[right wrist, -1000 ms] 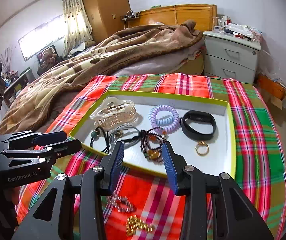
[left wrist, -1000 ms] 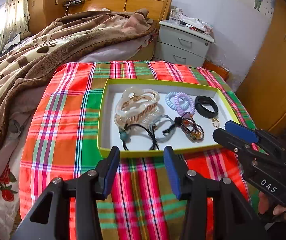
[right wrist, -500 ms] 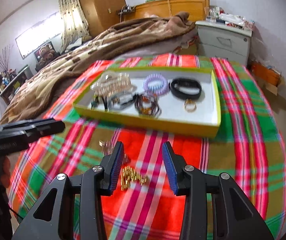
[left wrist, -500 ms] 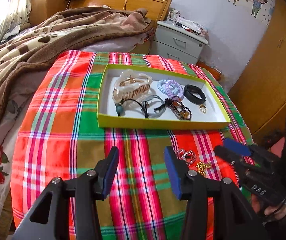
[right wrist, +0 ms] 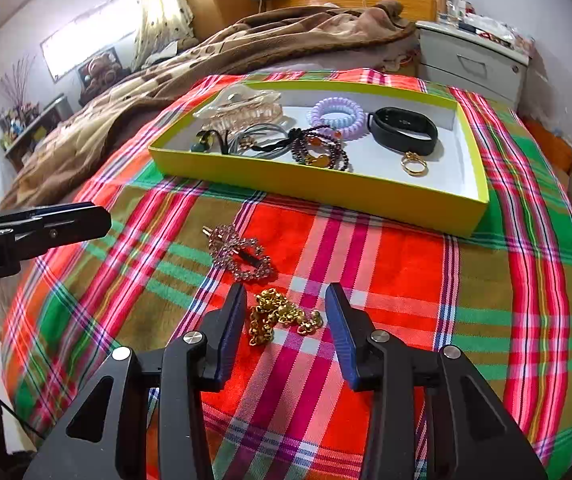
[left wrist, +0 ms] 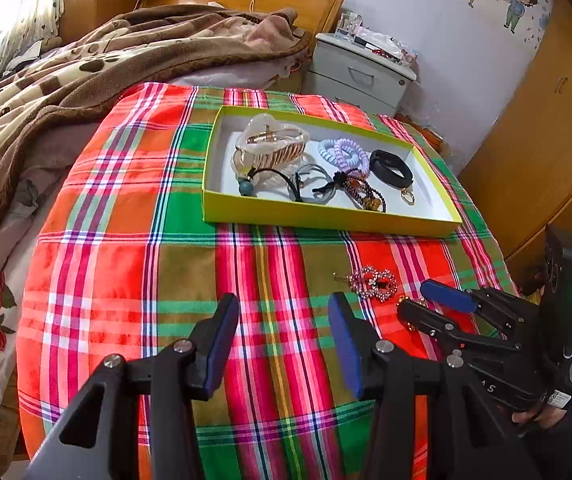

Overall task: Organize jewelry
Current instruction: 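Withdraw both tools toward the pink rhinestone clip and gold chain, then grasp gold chain with right tool while left tool grasps pink rhinestone clip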

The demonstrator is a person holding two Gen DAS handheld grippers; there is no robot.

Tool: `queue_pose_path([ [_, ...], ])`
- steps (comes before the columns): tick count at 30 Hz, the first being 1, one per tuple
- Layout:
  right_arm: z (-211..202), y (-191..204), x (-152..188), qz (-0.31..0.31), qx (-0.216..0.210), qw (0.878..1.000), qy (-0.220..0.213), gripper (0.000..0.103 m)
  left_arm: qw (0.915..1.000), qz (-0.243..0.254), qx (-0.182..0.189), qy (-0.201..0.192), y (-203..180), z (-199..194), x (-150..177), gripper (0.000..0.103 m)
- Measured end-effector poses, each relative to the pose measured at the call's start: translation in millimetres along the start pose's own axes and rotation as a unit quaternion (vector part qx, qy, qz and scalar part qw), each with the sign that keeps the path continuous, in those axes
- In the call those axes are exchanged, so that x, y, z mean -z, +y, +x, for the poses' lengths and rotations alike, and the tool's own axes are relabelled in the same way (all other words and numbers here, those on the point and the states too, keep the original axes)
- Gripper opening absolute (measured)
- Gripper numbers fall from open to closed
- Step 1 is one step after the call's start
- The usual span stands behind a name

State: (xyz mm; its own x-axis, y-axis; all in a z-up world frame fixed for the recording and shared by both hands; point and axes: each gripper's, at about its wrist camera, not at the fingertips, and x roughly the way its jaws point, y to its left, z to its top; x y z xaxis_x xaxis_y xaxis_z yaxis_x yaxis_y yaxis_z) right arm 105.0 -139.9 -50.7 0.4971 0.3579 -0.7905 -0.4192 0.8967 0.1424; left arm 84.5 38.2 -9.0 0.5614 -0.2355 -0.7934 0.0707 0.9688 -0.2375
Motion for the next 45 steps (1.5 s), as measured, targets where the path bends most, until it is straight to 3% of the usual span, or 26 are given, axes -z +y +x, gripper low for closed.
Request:
queue_pose_path([
  [14, 1.1, 17.4, 6.3, -0.058, 0.038, 0.998, 0.007, 0.043, 1.0000, 0.000, 0.000, 0.009, 0.2, 4.0, 2.8, 0.049],
  [18, -1.0, 15.1, 7.1, -0.056, 0.041, 0.998, 0.005, 0.026, 0.9999, 0.002, -0.002, 0.010, -0.7, 4.6, 2.9, 0.049],
  [24, -2.6, 11.6, 7.9, -0.055, 0.037, 0.998, 0.006, 0.010, 0.9999, 0.006, -0.004, 0.013, -6.1, 5.9, 4.0, 0.049],
  [32, -8.1, 2.4, 10.9, -0.020, 0.017, 1.000, -0.004, 0.009, 0.9997, 0.011, -0.009, 0.019, -13.0, 9.7, 3.5, 0.049],
  [45, -44.0, -18.6, 11.6, 0.024, 0.010, 0.998, -0.058, 0.009, 0.9991, 0.027, 0.010, 0.032, -29.9, 22.9, 1.7, 0.049],
])
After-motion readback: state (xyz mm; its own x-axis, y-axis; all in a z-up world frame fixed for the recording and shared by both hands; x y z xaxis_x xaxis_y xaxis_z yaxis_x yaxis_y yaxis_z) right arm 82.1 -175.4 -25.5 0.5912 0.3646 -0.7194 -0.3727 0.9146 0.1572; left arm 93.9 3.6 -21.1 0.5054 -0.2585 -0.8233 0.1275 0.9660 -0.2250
